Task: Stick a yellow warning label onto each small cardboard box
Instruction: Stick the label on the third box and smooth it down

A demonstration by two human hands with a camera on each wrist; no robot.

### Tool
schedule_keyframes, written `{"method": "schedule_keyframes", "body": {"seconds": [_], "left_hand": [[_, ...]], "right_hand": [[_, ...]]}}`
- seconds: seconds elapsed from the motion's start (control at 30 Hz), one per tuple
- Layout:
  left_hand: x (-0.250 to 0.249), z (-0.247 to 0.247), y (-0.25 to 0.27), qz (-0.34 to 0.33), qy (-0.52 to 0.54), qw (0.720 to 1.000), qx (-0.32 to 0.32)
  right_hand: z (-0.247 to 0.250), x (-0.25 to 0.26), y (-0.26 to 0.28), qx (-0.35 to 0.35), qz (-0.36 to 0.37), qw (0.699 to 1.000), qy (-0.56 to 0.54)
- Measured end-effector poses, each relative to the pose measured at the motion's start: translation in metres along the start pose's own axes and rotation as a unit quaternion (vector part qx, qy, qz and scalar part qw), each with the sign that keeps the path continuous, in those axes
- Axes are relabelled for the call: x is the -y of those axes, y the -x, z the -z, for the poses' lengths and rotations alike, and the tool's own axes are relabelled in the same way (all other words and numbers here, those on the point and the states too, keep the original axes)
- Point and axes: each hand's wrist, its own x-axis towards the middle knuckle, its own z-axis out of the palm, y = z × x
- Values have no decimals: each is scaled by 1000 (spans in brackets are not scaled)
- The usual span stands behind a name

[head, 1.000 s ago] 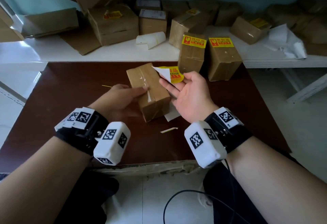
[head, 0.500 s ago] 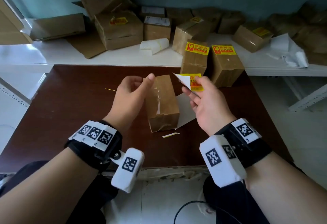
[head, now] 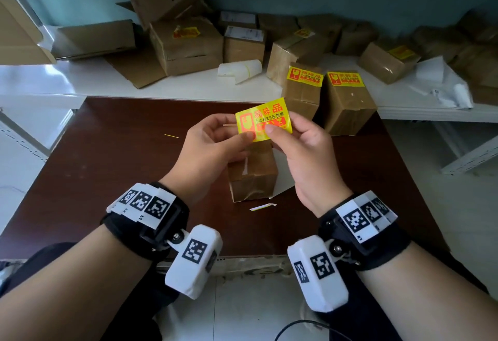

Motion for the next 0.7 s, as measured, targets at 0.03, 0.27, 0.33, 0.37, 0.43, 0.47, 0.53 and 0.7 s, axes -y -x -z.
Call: {"method": "schedule_keyframes", "body": {"seconds": [0.03, 0.27, 0.33, 0.37, 0.43, 0.47, 0.53, 0.7], "left_hand": [[1, 1, -1, -1, -7, 1000, -1], [-4, 2, -1, -38, -12, 999, -24], [-5, 2, -1, -49, -20, 998, -28], [-5, 2, -1, -54, -26, 998, -33], [-6, 4, -1, -67, -35, 996, -57], [-7, 5, -2, -72, -37, 994, -72], [-8, 9, -5, -80, -35, 993, -85], [-7, 12, -1, -142, -80, 985, -62]], "right_hand": [[0, 0, -2, -2, 1, 1000, -1], [1, -5, -8, -24, -14, 999, -17], [0, -7, -9, -25, -17, 999, -14], [0, -8, -9, -22, -18, 1000, -13], [-1, -10, -9, -11, -22, 1000, -8], [0, -11, -11, -7, -26, 1000, -1], [1, -13, -13, -9, -35, 999, 14], [3, -25, -17, -41, -26, 998, 39]]}}
